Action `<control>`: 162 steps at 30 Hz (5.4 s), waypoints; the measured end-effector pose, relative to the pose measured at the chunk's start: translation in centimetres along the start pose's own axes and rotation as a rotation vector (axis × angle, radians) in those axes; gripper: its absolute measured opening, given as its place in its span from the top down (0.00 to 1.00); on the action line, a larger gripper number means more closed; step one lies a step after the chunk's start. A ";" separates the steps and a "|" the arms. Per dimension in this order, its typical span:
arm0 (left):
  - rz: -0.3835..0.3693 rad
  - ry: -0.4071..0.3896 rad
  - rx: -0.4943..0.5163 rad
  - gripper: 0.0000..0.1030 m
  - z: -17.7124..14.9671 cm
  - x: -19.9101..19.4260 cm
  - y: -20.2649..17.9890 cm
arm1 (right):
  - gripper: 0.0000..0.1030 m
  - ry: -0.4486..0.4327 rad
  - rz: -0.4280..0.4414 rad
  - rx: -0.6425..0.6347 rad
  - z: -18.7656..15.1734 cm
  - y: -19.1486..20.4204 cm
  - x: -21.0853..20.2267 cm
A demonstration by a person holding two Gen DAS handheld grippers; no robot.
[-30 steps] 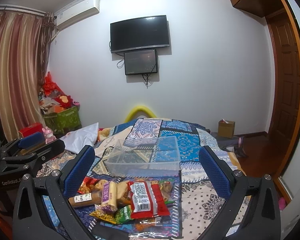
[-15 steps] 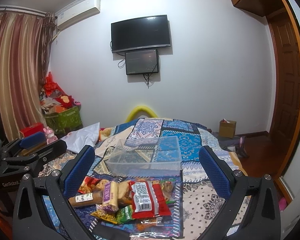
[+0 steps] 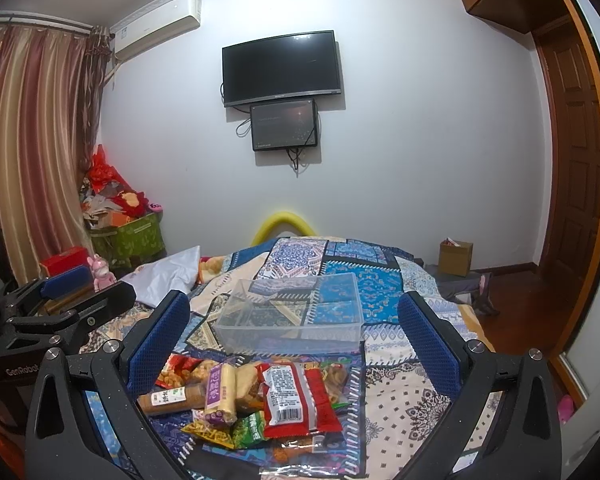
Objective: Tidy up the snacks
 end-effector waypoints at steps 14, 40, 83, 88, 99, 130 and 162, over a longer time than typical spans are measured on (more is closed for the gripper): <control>0.000 0.008 -0.001 0.01 -0.3 0.2 0.0 | 0.00 0.004 0.000 0.009 -0.1 0.0 0.0; 0.043 0.332 -0.059 0.17 -8.0 7.0 3.7 | 0.00 0.328 -0.016 -0.003 -7.2 -1.5 6.3; -0.037 0.603 -0.231 0.54 -15.5 15.0 3.4 | 0.37 0.584 0.115 0.152 -13.0 -2.8 12.0; -0.044 0.543 -0.201 0.54 -13.6 14.2 3.2 | 0.37 0.545 0.108 0.143 -11.6 -3.2 11.6; -0.029 0.415 -0.157 0.54 -8.0 14.9 4.1 | 0.37 0.429 0.073 0.154 -6.9 -4.5 12.8; 0.070 0.539 -0.052 0.54 -10.6 30.6 6.9 | 0.37 0.517 0.063 0.156 -8.8 -4.6 25.7; 0.059 0.572 -0.046 0.44 -9.4 28.0 7.3 | 0.36 0.611 0.070 0.033 -8.6 -3.1 24.5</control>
Point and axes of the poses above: each gripper's, at about its wrist camera, not at the fingertips, and x roughly the way its jaws point, y to its left, z to its top, the point moved 1 cm from there along x, roughly the way its jaws point, and after that the axes turned 12 degrees about -y, right-handed, at the moved point
